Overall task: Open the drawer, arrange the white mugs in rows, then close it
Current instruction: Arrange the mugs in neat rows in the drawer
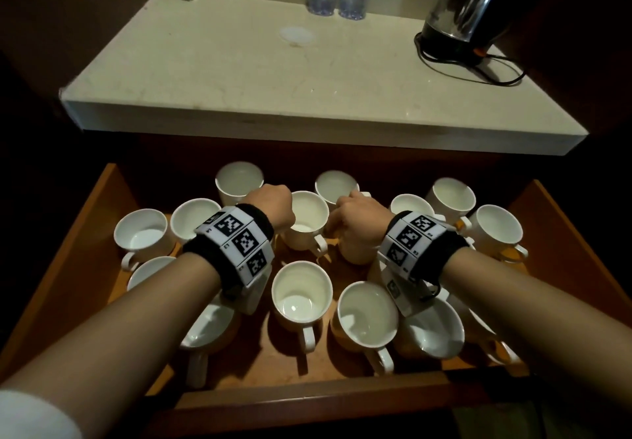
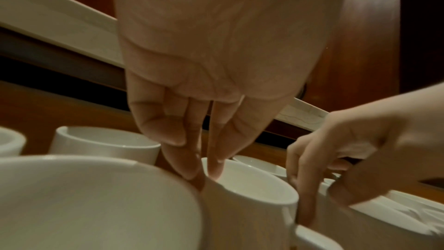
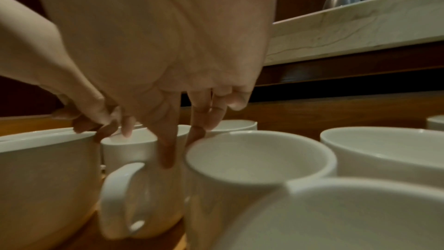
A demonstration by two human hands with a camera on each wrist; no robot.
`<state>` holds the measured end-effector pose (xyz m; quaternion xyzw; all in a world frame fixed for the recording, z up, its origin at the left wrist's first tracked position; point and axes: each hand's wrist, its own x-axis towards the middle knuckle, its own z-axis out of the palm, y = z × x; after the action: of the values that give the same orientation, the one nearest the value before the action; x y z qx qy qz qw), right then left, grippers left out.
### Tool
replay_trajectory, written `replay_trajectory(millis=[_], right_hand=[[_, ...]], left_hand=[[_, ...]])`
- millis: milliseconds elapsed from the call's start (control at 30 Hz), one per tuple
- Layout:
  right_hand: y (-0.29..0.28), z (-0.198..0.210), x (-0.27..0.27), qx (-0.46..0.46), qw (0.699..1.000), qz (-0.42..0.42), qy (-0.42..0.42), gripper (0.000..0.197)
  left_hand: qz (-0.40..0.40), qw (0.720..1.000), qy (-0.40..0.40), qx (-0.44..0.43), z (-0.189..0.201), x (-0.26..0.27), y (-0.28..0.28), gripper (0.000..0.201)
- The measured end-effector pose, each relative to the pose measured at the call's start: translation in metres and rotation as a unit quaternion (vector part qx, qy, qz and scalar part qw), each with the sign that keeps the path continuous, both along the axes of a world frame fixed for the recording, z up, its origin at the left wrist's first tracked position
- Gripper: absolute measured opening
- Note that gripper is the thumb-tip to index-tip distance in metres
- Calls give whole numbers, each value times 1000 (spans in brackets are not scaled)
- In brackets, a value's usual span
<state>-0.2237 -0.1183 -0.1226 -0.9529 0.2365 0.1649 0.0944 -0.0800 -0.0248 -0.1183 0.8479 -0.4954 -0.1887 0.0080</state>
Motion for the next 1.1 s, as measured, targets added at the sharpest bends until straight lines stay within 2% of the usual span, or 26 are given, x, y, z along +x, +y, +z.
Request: replay_trajectory(millis=[267, 333, 433, 533, 667, 867, 967, 1100], right_hand=[[15, 0, 2, 20, 1000, 12, 3, 43], [14, 1, 2, 34, 999, 7, 0, 41], [4, 9, -2, 57, 996, -43, -54, 27], [-18, 21, -12, 36, 985, -129, -113, 25], [-39, 25, -32, 22, 976, -197, -92, 31], [-41, 17, -51, -14, 985, -172, -3, 38], [-41, 16, -54, -16, 988, -155, 5, 39], [-40, 14, -57, -4, 990, -141, -11, 39]], left_hand=[[21, 1000, 16, -8, -2, 1, 0, 29], [21, 1000, 17, -7, 0, 2, 1, 29], [21, 1000, 15, -14, 3, 1, 2, 31], [-1, 998, 13, -54, 11, -7, 1, 33], [-33, 993, 61, -98, 22, -27, -3, 30], [-116, 983, 126, -64, 15, -61, -18, 39], [-132, 985, 104, -29, 4, -67, -26, 41], [-142, 988, 64, -10, -3, -69, -32, 32]])
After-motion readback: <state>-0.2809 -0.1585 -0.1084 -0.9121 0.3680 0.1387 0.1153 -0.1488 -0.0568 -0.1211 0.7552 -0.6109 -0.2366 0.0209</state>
